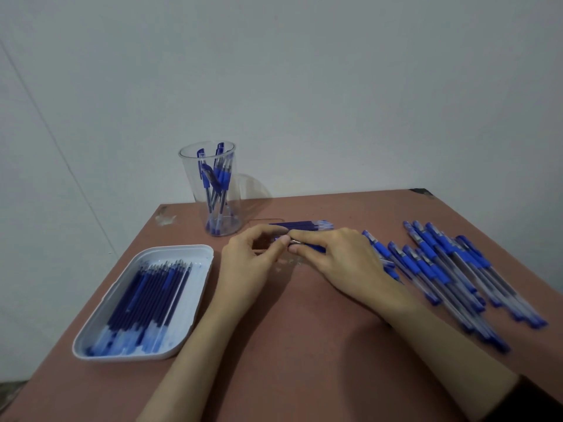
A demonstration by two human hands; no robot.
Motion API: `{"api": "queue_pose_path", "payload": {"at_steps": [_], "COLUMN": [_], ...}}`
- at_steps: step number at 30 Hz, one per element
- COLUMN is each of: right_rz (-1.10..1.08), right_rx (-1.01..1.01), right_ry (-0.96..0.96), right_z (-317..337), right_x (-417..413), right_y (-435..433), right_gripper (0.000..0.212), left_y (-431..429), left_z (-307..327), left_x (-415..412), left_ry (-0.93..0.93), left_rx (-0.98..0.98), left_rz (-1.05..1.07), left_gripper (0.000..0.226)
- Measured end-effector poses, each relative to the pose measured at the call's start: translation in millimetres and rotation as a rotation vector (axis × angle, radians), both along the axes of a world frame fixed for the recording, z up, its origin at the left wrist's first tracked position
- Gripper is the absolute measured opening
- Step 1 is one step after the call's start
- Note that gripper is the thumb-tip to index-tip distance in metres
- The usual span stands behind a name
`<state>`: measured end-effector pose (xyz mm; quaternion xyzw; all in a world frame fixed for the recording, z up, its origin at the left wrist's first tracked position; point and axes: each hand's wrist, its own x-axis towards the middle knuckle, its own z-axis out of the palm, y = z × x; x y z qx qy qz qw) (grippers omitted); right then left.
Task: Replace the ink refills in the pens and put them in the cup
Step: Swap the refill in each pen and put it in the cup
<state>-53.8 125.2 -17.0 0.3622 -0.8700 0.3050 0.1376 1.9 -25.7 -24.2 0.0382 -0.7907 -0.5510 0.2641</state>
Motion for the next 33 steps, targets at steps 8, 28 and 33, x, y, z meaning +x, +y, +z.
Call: {"api": "queue_pose_path", "payload": {"at_steps": [8, 28, 33], "right_rz": [-0.234, 0.448, 0.321], "right_rx": [0.14, -0.624, -0.599], "right_ry": [0.054, -1.242, -0.976], "right_z": [4.0, 20.7, 14.2], "right_x": [-9.5, 20.6, 21.7], "right_y": [12.2, -4.2, -9.6], "right_gripper": [0.029, 0.031, 0.028], "left_y": [-5.9, 13.5, 10.3], "left_z": [-0.9, 17.0, 12.0], "left_x": [2.8, 13.5, 9.1], "left_ry": [-0.1, -0.078, -0.027], "left_rx": [-0.064, 0.728, 0.769], "left_rz": [0.065, -0.405, -0.309], "left_gripper": [0.01, 0.028, 0.024]}}
